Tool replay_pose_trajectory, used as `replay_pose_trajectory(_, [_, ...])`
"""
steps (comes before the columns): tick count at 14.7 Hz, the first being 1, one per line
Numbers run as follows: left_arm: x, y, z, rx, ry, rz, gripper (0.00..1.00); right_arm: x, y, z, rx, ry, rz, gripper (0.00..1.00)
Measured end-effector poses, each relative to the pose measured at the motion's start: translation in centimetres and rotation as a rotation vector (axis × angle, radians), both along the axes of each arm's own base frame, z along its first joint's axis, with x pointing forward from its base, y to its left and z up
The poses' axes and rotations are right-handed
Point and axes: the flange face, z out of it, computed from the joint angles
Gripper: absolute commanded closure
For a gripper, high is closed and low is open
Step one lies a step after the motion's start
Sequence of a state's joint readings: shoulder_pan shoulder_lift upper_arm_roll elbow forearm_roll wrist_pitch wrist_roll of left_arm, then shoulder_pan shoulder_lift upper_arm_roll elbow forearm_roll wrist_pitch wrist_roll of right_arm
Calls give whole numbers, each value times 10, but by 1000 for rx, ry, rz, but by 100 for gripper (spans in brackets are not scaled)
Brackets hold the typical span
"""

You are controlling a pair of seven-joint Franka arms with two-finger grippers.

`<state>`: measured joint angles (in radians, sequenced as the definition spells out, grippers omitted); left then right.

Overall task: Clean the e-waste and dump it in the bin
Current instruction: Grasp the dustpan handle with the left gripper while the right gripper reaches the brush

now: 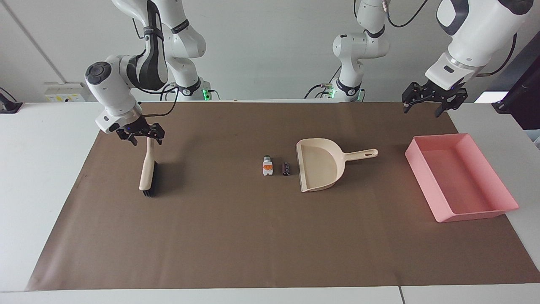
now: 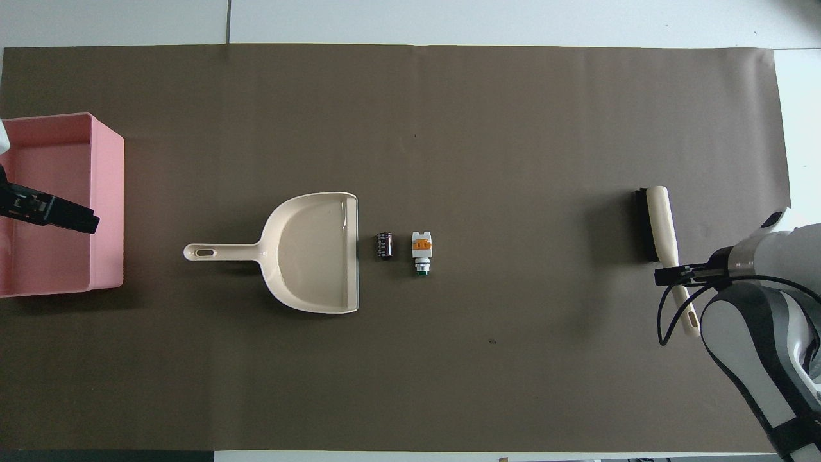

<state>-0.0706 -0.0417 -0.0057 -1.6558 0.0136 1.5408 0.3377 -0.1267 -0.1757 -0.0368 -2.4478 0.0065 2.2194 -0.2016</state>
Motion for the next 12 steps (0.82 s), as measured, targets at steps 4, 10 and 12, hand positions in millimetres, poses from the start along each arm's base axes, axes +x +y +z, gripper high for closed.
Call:
replay_pose_trajectory(4, [2,-26,-36,-22,9,-355,5,-13,-11,-17,8,13,11,1])
replay_pose_trajectory(10, [7,-86,-118,90,21,-786,8,-17,-10,-23,15,20,6,18])
replay_pose_trajectory(12, [0,-108,-151,121,26,-858,8,-17,-10,-23,15,20,5,26])
